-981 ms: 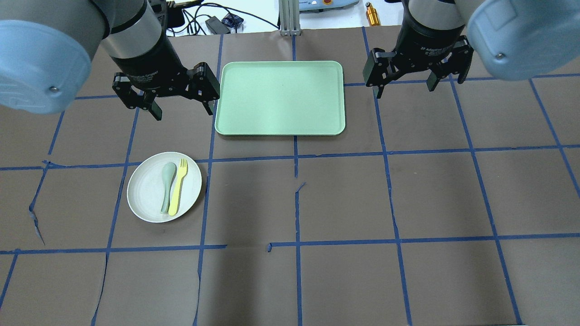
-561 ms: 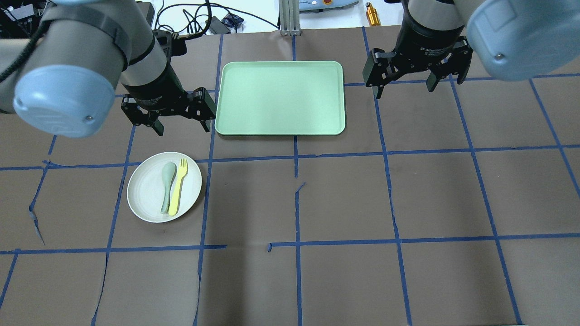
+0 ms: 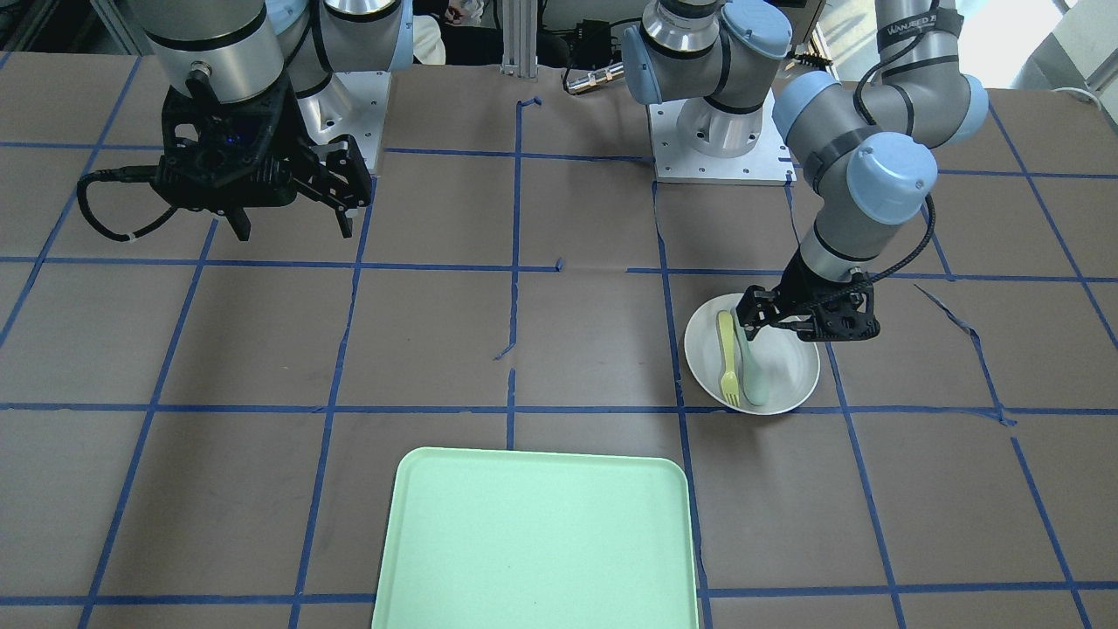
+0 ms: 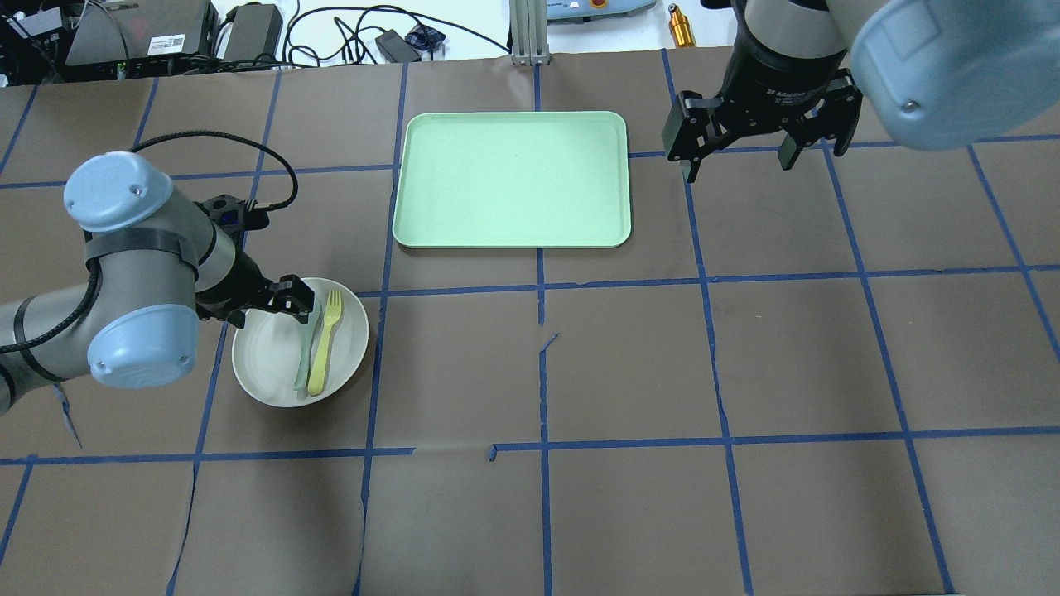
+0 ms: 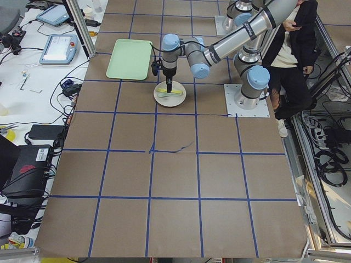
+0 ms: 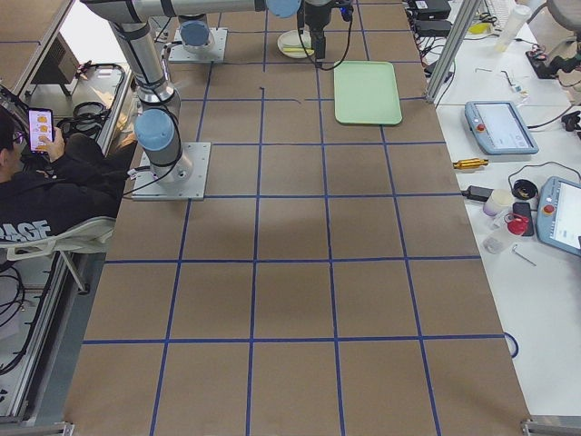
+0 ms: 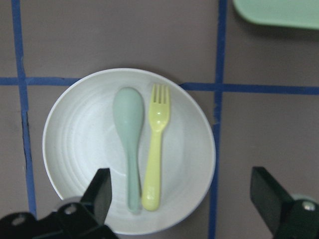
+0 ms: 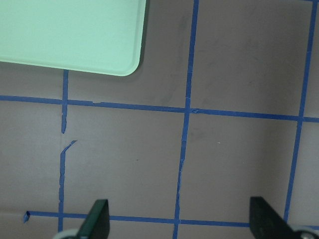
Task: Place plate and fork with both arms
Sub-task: 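Lower the left gripper to the white plate rim and grasp it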
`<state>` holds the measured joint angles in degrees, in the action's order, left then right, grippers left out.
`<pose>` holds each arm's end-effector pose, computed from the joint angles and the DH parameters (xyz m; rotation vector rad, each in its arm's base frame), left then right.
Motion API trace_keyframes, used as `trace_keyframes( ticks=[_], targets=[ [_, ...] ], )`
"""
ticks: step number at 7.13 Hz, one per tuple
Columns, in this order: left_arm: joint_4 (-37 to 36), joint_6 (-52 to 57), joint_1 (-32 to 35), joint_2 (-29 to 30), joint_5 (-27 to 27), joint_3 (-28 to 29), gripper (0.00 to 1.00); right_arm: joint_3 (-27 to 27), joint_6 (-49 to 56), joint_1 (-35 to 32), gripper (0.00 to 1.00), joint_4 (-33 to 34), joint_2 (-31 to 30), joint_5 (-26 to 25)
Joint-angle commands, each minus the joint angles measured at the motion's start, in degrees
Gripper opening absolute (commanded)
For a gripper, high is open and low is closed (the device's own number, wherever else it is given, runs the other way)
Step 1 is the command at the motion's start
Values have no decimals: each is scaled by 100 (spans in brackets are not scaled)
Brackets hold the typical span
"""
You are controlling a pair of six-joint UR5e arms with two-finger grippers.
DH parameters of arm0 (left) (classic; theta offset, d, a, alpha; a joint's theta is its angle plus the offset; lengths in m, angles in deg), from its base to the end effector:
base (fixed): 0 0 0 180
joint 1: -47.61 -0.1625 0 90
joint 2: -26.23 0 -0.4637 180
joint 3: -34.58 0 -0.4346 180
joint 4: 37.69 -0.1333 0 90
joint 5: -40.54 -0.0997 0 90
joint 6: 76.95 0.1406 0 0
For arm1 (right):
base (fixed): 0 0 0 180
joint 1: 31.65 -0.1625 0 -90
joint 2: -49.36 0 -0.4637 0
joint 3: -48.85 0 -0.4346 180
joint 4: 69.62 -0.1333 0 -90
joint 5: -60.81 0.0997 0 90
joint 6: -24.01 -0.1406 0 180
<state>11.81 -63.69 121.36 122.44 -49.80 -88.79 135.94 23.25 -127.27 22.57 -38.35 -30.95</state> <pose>0.0091 -0.5047 0.2076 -0.0818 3.1306 -0.0219 0.1832 -0.5443 0.4951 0.1308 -3.1099 0.0789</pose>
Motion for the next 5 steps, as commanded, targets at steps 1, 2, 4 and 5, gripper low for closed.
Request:
trace_keyframes(
  ticks=[1, 2, 4, 5],
  targets=[
    [-368, 605, -737, 362, -27, -257, 74, 19, 6, 0, 100, 1, 0, 9],
    [-727, 660, -844, 512, -19, -397, 71, 27, -3, 0, 100, 1, 0, 9],
    [-871, 634, -863, 592, -1, -416, 17, 28, 6, 0, 100, 1, 0, 9],
    [-880, 651, -863, 566, -27, -407, 0, 36, -3, 0, 100, 1, 9, 9]
  ],
)
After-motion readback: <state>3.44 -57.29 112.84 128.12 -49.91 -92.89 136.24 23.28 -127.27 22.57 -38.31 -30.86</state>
